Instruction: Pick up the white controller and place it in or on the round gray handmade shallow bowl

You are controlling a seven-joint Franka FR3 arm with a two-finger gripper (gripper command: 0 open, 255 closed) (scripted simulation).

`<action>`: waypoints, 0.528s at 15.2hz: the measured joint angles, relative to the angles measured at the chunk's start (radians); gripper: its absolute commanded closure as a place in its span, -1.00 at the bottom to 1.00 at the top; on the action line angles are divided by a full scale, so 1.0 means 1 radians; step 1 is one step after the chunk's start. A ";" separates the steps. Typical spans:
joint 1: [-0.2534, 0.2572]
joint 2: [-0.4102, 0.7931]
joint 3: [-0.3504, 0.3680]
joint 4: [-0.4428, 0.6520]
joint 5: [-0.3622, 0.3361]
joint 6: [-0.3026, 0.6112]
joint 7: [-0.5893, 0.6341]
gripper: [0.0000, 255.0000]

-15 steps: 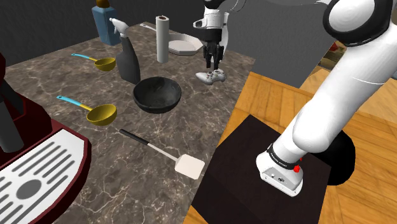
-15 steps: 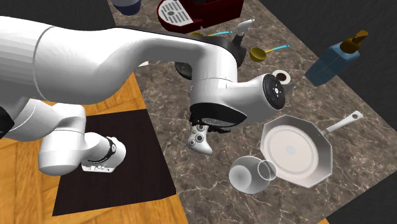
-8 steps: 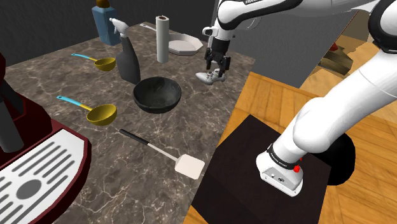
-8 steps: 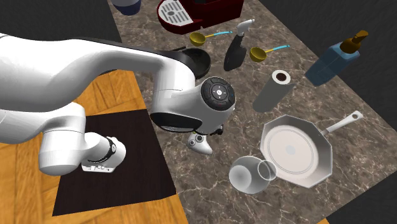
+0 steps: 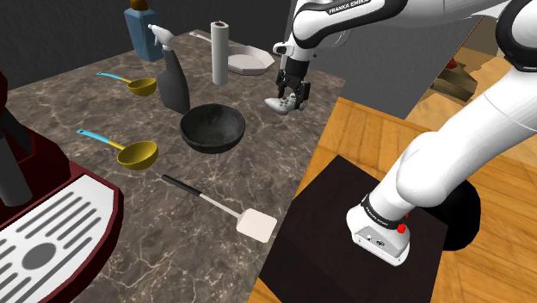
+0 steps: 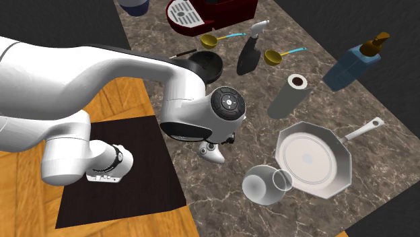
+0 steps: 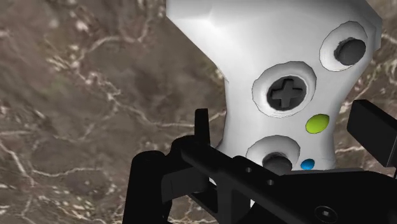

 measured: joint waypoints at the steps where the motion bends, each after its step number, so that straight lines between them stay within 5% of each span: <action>1: 0.000 0.000 0.000 0.000 0.000 0.000 0.000 -1.00; 2: 0.000 0.000 0.000 0.000 0.000 0.000 0.000 1.00; 8: 0.000 0.000 0.000 0.000 0.000 0.000 0.000 1.00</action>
